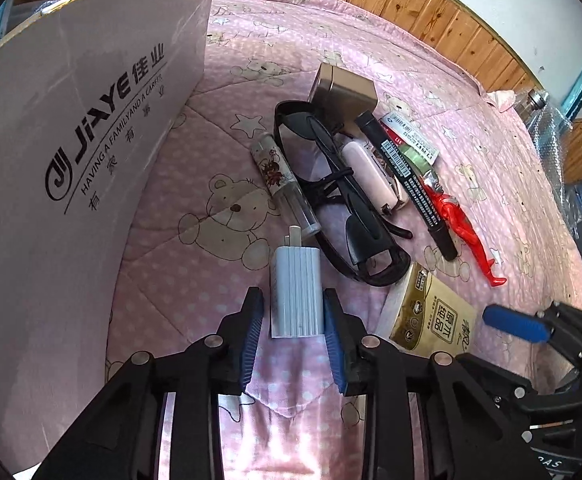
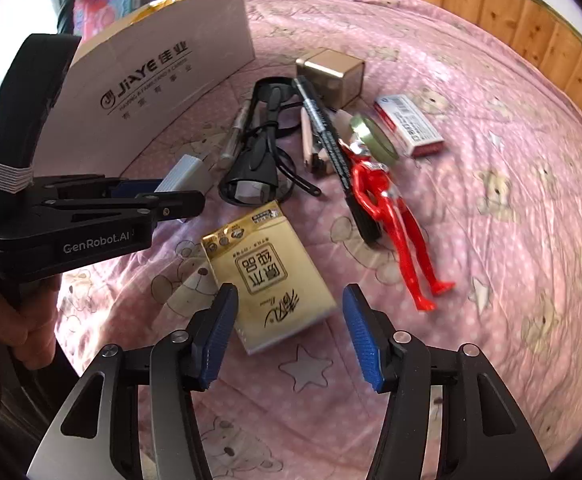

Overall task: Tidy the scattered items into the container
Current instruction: 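Grasp the gold tissue pack with the right tool while the left tool grasps the white charger, then carry the tissue pack and charger over to the yellow-lined white box with both tools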

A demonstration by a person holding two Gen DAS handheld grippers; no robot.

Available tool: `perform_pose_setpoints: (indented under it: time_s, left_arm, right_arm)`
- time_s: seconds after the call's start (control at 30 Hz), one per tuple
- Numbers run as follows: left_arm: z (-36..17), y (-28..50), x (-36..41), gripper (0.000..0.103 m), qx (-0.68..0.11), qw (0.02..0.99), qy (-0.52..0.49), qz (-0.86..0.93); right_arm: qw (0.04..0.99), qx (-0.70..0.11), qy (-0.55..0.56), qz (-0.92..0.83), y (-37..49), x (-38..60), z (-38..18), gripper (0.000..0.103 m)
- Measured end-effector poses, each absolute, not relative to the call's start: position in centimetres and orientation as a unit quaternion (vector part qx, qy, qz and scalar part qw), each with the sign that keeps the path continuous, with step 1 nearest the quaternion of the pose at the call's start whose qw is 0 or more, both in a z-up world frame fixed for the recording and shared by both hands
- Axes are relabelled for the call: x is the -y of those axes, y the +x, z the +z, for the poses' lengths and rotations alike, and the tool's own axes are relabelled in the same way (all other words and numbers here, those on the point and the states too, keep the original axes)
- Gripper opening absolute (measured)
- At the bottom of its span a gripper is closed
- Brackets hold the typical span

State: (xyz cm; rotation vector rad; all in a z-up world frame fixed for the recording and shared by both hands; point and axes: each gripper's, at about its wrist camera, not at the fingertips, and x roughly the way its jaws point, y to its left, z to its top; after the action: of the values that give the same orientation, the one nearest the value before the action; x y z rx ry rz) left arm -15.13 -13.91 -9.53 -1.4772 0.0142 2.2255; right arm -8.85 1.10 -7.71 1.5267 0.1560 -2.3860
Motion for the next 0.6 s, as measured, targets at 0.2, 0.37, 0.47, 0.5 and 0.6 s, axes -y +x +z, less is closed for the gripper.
perform_pose_setpoints:
  time_s: [0.2,0.37,0.47,0.5,0.6]
  left_arm:
    - [-9.3,-15.1,14.9,0.024,-0.003,0.233,-0.531,0.814]
    - [-9.2,-15.4,15.5,0.028,0.002,0.234,-0.535,0.812]
    - [-9.8,-15.7,13.7,0.030,-0.009,0.234,-0.525,0.818]
    - [-9.9,-15.8,13.1,0.030,-0.019,0.236,-0.523,0.819]
    - [-9.8,-15.7,13.0,0.023,-0.027,0.236,-0.519,0.821]
  right_arm:
    - [0.173,0.030,0.568,-0.804,-10.0,-2.5,-8.5,0.060]
    - [0.172,0.041,0.570,-0.802,-8.4,-2.3,-8.4,0.060]
    - [0.163,-0.003,0.551,-0.818,-8.5,-1.2,-8.8,0.061]
    - [0.156,0.001,0.548,-0.822,-8.6,-1.3,-8.8,0.060]
    - [0.147,0.035,0.552,-0.820,-8.6,-2.1,-8.1,0.053]
